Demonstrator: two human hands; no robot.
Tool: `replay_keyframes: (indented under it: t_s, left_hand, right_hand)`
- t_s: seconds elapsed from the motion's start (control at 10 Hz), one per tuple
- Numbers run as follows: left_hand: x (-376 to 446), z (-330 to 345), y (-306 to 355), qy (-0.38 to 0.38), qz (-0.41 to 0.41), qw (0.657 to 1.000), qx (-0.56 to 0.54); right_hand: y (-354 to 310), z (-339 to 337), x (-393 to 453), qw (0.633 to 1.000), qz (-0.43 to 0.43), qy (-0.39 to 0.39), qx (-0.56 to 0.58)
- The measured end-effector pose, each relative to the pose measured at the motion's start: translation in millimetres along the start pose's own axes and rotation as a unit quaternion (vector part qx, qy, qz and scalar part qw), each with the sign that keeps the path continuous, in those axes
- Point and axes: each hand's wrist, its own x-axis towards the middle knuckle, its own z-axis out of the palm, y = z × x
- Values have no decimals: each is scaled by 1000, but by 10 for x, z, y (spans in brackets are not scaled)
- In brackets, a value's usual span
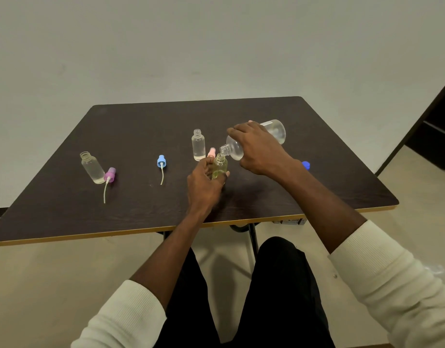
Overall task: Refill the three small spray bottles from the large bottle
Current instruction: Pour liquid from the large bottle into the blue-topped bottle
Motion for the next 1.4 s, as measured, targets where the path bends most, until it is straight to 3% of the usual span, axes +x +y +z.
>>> replay_keyframes:
  t_s: [1.4]
  left_hand:
    - [12,11,-26,2,-10,1000,-17]
  right_hand:
    - [-20,-45,-14,1000,-1,3,-13]
